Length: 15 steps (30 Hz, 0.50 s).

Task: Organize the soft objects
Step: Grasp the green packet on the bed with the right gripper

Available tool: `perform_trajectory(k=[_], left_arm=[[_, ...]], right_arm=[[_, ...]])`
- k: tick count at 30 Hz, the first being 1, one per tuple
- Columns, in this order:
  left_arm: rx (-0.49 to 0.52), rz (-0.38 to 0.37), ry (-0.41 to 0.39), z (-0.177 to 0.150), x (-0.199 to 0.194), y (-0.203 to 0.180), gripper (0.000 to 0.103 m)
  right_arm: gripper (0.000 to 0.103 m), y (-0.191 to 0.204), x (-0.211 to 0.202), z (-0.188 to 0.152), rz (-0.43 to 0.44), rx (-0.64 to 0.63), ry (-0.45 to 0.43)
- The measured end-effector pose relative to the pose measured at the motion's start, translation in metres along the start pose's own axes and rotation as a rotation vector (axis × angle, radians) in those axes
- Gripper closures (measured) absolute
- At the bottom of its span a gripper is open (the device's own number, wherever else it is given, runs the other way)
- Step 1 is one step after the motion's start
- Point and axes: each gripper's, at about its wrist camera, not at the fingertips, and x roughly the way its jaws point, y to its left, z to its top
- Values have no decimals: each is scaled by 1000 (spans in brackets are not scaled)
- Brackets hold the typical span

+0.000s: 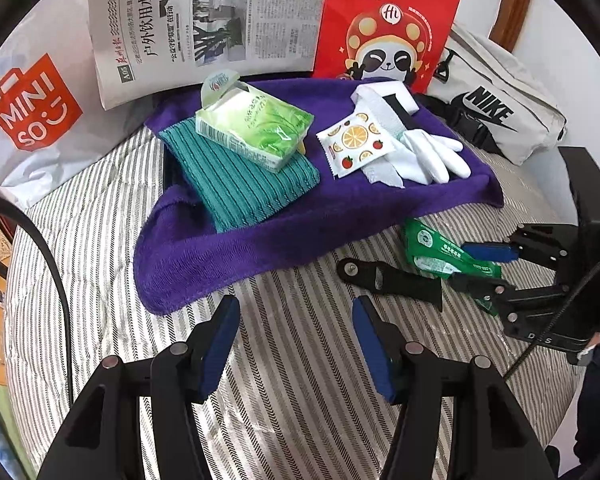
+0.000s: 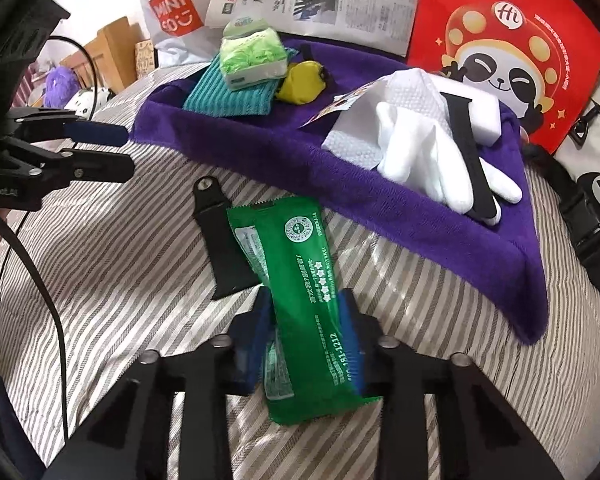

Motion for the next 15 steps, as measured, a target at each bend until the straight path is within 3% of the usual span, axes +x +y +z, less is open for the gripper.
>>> perform_trajectory(k=[3, 15], left_arm=[[-6, -10, -4, -1, 0, 1, 47], [-7, -58, 11, -7, 8, -9, 46]], right_arm=[[73, 4, 1, 1, -14, -23, 9], [84, -5, -15, -13, 33, 89, -16]])
